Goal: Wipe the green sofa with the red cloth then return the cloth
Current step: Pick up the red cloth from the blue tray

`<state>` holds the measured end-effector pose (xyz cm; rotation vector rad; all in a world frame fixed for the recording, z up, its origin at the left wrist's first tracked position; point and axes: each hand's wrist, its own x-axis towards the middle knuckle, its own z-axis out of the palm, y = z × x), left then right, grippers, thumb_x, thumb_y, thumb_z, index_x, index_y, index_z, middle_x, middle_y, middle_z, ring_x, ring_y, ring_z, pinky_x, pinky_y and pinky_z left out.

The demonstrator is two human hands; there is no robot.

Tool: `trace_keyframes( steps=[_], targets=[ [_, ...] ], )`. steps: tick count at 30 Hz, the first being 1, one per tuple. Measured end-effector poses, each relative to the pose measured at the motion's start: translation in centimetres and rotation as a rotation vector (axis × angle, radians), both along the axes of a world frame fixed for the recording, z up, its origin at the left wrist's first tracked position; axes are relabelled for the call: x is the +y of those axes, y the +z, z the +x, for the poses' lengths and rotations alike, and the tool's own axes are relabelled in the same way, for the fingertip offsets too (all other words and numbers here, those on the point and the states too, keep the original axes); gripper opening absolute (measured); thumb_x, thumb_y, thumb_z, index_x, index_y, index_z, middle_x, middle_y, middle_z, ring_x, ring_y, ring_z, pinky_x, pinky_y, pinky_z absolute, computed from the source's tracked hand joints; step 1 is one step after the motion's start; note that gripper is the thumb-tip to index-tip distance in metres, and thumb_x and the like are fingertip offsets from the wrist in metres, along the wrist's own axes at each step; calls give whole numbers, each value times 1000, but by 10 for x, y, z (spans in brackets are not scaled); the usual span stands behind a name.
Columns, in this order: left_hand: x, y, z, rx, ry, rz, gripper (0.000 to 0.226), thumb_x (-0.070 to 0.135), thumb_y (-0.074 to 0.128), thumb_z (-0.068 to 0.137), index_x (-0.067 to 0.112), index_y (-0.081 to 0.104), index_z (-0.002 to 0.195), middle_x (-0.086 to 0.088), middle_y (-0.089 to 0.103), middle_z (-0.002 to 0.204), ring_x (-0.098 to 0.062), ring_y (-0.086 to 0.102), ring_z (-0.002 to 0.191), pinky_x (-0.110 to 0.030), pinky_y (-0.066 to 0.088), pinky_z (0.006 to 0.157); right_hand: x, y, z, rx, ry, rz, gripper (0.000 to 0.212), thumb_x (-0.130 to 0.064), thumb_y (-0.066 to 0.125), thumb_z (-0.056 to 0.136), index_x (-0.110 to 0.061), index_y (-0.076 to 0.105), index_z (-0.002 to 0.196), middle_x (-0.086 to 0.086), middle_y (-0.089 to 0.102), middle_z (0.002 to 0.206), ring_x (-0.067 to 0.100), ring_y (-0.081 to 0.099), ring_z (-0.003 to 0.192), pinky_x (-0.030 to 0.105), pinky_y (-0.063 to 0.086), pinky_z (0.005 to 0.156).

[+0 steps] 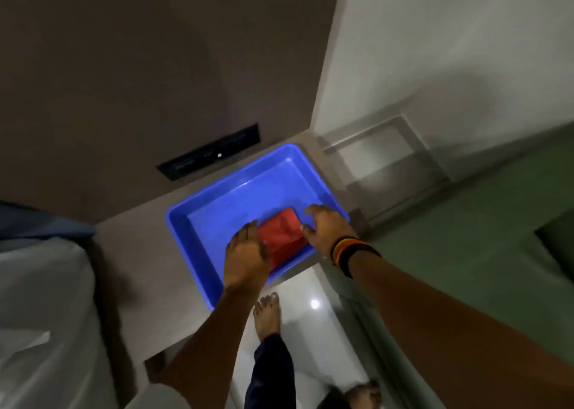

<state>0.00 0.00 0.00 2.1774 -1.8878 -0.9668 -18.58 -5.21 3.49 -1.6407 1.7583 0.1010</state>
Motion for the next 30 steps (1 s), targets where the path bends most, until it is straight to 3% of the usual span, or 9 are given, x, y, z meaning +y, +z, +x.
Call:
trace_keyframes(
  steps=[4,9,12,15,18,20,24,26,30],
  targets=[
    [-8,-49,22,-35,40,87,56,12,54,102,8,43,157,-20,55,152,-42,50,139,-52,41,118,-14,-50,25,-44,-211,165,52,-29,65,95,-6,54,140,21,60,139,37,57,131,43,46,110],
    [-12,-86,35,-92,32,120,59,14,63,97,5,48,153,-20,59,142,-46,55,127,-56,42,112,-22,-94,49,-5,-413,202,65,-34,71,89,-10,46,144,18,55,141,40,55,132,48,50,106],
    [-15,-92,42,-132,-4,169,42,19,66,97,3,59,135,-23,59,132,-48,54,118,-56,44,102,-24,-108,59,20,-474,220,68,-33,76,86,-5,46,140,21,54,140,43,53,131,48,48,105],
    [-24,-87,45,-23,7,176,26,17,67,93,3,66,116,-23,60,122,-47,58,111,-53,48,92,-29,-109,62,-23,-579,190,51,-42,63,94,-4,59,128,24,57,135,44,57,126,45,49,105],
    [-28,-68,45,145,95,164,26,30,63,83,8,65,98,-13,59,104,-40,62,93,-48,50,79,-32,-94,61,-97,-638,235,43,-51,61,87,-10,69,99,27,54,138,44,61,118,46,55,100],
    [-25,-50,44,253,168,100,28,39,59,77,15,61,92,-6,59,93,-31,60,81,-45,50,71,-32,-74,58,-187,-673,223,42,-54,64,72,-15,69,86,24,67,124,38,69,105,43,59,91],
    [-11,-5,28,469,274,-11,15,32,62,82,19,58,88,4,53,67,-9,46,57,-32,42,55,-23,-18,41,-343,-746,41,23,-35,76,75,-18,62,79,11,76,94,32,71,95,43,58,88],
    [0,23,10,580,291,-99,11,26,61,86,17,56,86,9,49,66,-6,42,58,-26,40,55,-9,15,28,-416,-781,-101,21,-32,78,75,-22,59,76,6,74,88,33,71,92,46,57,87],
    [37,69,-48,768,263,-185,19,24,64,89,10,61,102,2,62,84,-14,58,78,-32,52,69,44,74,-20,-542,-930,-418,25,-29,79,75,-19,56,71,2,68,72,22,63,71,45,58,78]
  ],
)
